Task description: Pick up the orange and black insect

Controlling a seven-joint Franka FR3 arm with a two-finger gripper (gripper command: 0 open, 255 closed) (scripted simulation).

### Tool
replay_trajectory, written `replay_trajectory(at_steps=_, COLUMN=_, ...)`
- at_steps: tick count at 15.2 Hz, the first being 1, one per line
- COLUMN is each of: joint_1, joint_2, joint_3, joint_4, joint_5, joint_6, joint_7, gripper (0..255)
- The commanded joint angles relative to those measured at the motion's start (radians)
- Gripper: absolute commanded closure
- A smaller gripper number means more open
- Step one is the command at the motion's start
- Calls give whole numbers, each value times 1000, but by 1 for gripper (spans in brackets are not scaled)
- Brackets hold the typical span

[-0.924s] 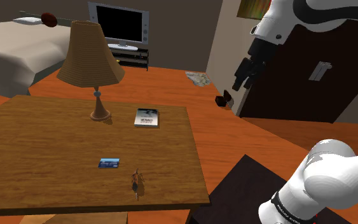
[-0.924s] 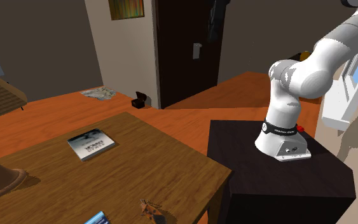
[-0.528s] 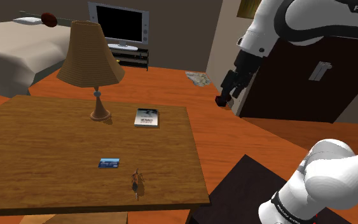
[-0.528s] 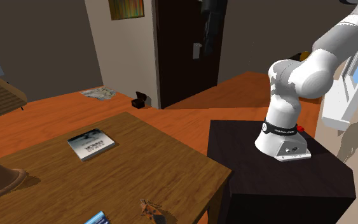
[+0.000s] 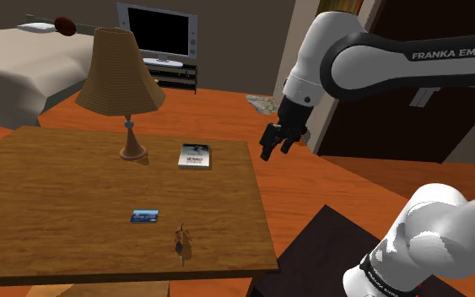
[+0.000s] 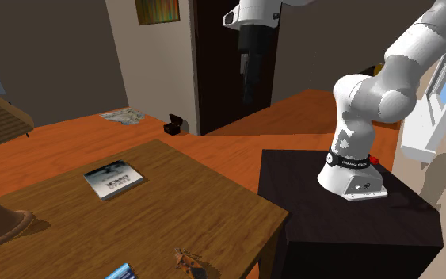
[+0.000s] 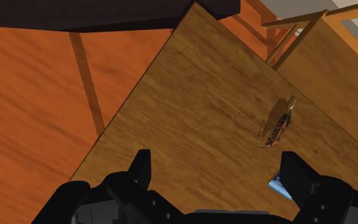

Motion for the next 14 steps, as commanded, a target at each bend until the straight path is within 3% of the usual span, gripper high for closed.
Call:
replay_trajectory(at_steps=1, joint_1=10, joint_2=48, joint_3=36, joint_4=-18, joint_5=13, joint_6=69, joint_7=27, gripper=0)
replay_trajectory(at_steps=8, joint_1=30, joint_2=261, joint_3=155, joint_4=-13, joint_5=18, joint_6=282, joint_7=131, gripper=0)
replay_trajectory(at_steps=14, joint_1=28, joint_2=487, joint_3=250, joint_4=43, joint_5=-55, joint_6=446, joint_7=259, gripper=0)
